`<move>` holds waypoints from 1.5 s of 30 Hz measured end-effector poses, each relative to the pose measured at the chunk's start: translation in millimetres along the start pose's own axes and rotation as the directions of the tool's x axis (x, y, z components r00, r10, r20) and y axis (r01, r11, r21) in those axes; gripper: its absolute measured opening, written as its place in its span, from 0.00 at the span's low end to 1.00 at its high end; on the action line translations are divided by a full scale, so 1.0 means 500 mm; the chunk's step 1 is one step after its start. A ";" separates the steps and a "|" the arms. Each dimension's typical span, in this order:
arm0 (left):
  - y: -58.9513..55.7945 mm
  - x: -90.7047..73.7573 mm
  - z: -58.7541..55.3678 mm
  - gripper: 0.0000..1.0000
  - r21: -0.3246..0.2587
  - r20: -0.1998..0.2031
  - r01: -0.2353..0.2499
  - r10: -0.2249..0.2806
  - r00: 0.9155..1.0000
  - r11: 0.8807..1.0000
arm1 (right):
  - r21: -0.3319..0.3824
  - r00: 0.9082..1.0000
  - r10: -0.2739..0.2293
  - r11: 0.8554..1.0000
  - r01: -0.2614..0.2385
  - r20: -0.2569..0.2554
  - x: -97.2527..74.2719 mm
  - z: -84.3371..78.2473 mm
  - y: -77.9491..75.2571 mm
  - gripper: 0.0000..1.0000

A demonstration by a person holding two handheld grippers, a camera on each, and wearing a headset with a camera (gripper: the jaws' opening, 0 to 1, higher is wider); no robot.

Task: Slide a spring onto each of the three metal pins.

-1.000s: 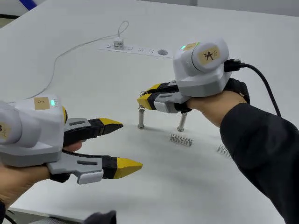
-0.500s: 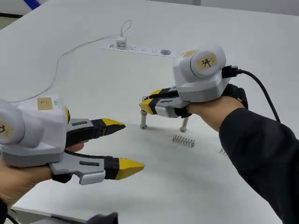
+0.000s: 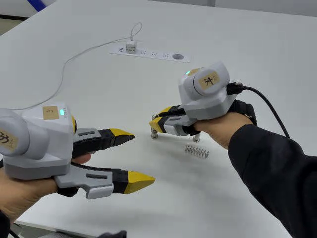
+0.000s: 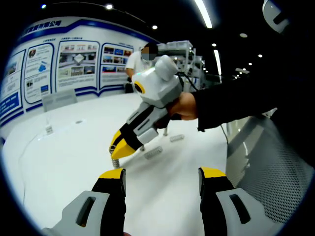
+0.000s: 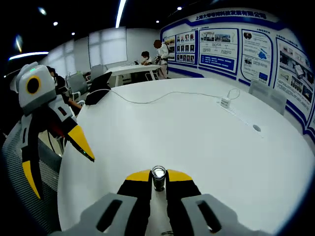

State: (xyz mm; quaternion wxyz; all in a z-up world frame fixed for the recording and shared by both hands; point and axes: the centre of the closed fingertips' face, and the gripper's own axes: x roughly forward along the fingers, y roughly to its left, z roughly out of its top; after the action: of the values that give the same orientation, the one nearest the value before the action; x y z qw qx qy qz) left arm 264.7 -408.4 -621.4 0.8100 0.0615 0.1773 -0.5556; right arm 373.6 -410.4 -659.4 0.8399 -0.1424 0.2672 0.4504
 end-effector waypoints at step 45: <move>-0.007 0.002 0.001 0.61 0.016 -0.006 0.016 -0.016 1.000 1.000 | -0.032 0.993 -0.061 0.998 0.058 -0.103 -0.127 -0.125 -0.016 0.14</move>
State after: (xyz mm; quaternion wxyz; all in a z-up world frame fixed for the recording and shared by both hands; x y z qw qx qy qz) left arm 262.1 -410.7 -620.8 0.8044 0.0683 0.1757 -0.5634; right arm 331.7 -488.0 -673.9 0.8356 -0.1859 0.2998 0.4211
